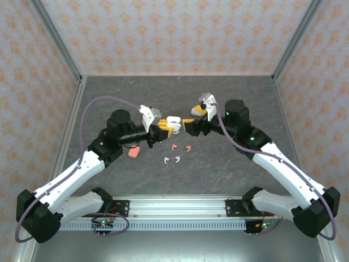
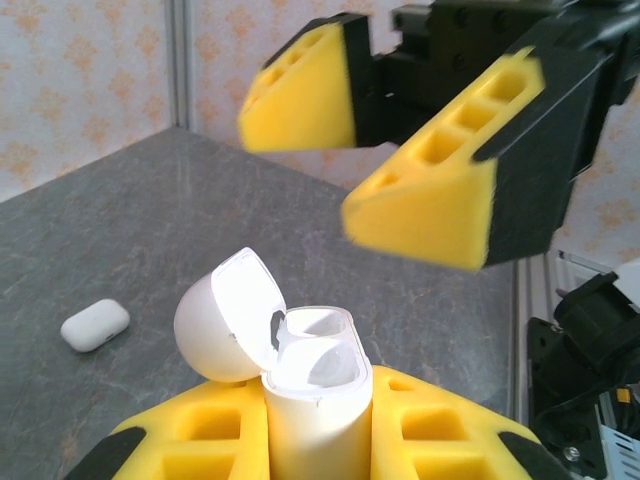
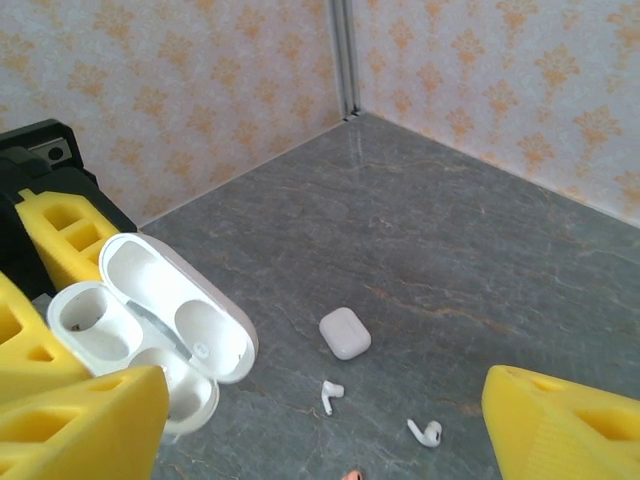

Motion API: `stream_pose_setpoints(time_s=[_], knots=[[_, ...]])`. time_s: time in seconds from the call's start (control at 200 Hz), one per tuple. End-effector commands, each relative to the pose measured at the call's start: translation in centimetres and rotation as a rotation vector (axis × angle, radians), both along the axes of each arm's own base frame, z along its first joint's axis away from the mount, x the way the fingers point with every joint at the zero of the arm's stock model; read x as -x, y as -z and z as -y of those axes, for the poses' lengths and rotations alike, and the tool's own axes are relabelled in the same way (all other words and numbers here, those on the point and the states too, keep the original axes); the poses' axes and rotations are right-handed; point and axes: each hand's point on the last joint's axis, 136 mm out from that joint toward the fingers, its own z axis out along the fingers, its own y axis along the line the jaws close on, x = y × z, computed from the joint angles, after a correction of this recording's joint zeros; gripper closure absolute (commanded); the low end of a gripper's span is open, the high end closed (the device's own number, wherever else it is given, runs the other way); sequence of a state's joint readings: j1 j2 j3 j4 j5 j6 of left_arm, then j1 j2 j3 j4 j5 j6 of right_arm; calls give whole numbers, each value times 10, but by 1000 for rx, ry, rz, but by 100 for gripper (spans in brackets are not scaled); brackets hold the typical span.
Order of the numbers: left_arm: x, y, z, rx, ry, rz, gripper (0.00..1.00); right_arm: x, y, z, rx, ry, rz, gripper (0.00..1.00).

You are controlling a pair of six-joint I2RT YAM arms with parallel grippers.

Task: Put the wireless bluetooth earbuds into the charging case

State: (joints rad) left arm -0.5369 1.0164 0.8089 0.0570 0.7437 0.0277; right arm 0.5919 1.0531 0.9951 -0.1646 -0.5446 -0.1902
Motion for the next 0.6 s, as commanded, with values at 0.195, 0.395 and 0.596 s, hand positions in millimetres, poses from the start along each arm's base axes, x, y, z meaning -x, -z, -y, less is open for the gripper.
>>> stream_pose_setpoints(time_s=[0.195, 0.395, 0.596], knots=[[8, 1, -25, -18, -115, 71, 100, -3, 31, 26, -27, 217, -302, 20], [30, -16, -32, 34, -87, 102, 100, 5, 89, 6, -40, 172, -516, 28], [57, -42, -37, 101, -20, 171, 100, 20, 147, -37, 39, 56, -608, 33]])
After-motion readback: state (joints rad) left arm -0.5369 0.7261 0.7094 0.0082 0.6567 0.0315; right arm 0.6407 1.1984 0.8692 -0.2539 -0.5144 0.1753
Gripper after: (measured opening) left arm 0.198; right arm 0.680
